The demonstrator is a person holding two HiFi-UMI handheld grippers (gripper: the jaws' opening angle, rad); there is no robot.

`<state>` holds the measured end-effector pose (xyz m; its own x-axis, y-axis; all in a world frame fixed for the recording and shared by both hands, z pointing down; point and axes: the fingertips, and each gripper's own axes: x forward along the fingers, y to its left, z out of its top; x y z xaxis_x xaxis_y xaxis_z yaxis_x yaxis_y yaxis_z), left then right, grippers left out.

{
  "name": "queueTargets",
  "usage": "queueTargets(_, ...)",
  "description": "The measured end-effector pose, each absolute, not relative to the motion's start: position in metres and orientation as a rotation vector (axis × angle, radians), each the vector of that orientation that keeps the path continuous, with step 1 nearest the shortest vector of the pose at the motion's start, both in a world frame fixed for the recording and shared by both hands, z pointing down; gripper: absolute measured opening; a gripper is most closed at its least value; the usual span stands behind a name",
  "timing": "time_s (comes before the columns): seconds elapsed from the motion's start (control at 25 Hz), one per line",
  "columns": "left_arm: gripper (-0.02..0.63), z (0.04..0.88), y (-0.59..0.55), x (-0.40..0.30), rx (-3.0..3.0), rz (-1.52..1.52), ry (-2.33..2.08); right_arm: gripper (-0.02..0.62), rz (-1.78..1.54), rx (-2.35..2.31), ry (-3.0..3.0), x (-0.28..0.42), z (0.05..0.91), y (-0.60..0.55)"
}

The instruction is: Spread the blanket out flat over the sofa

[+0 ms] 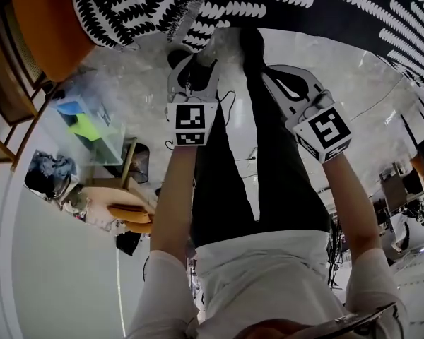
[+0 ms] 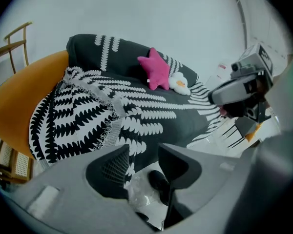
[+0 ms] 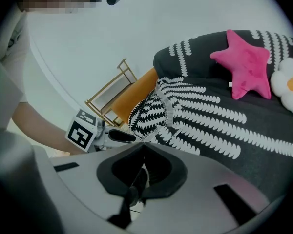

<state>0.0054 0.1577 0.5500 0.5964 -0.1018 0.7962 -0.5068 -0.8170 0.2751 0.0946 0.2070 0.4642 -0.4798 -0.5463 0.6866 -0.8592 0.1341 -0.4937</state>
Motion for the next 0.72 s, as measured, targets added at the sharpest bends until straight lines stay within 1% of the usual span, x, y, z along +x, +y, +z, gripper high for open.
queueTargets(0.2,0.196,0.592,0.15,0.007,2.331,1.194,-0.527,0.005,1.292,1.366,-2.089,0.098,0.479,0.205)
queueTargets(0.4,0.222,0.625,0.146,0.013,2.313,1.261,-0.547,0.005,1.31,1.38,-2.081,0.107,0.496,0.204)
queueTargets(0.6,0.224,0.657,0.143,0.019,2.305,1.342,-0.563,0.005,1.326,1.393,-2.063,0.117,0.511,0.202)
queueTargets(0.68,0.21,0.668,0.141,0.02,2.306,1.391,-0.573,0.005,1.33,1.394,-2.054,0.121,0.514,0.2)
queueTargets(0.72,0.182,0.672,0.139,0.02,2.303,1.416,-0.581,0.005,1.332,1.395,-2.048,0.123,0.516,0.2)
